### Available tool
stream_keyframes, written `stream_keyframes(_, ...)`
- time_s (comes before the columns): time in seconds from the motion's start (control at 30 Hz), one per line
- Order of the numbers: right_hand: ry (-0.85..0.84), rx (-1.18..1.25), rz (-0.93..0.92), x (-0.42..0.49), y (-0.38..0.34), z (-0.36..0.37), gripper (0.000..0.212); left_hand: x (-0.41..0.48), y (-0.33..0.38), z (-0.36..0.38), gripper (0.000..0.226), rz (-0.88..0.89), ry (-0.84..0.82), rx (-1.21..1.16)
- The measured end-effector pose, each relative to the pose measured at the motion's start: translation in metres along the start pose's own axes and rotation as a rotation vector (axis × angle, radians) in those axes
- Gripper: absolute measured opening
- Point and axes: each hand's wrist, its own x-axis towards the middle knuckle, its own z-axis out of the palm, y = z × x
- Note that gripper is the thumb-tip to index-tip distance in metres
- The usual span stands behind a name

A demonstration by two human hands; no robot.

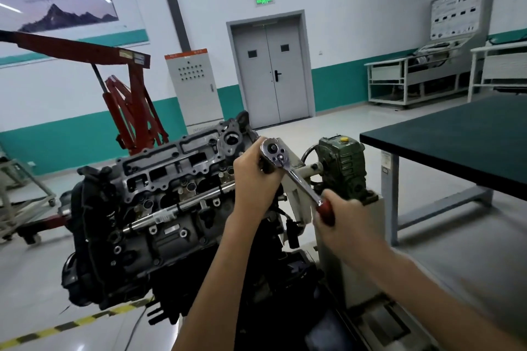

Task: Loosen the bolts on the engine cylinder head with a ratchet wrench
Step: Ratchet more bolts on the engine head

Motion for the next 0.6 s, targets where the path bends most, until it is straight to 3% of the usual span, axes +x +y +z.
stream_keyframes(0.13,0.150,0.456,0.131,-0.032,-0.058,0.060,0.019,-0.002,0.000,0.006,0.026,-0.049,0.023,-0.067)
stream_keyframes(0.23,0.145,0.567,0.135,-0.035,-0.070,0.070,0.020,-0.001,-0.001,0.002,0.041,-0.070,-0.006,-0.110)
stream_keyframes(0.33,0.109,0.400,0.043,-0.027,-0.040,0.046,0.016,0.002,-0.002,0.002,0.042,-0.124,-0.016,-0.101)
stream_keyframes(0.47,-0.151,0.024,-0.163,0.013,0.016,-0.019,0.017,0.004,0.001,0.000,0.043,-0.131,-0.054,-0.066)
stream_keyframes(0.6,-0.078,-0.282,-0.289,0.054,0.025,-0.060,0.028,0.005,0.002,-0.001,0.033,-0.135,-0.059,-0.058)
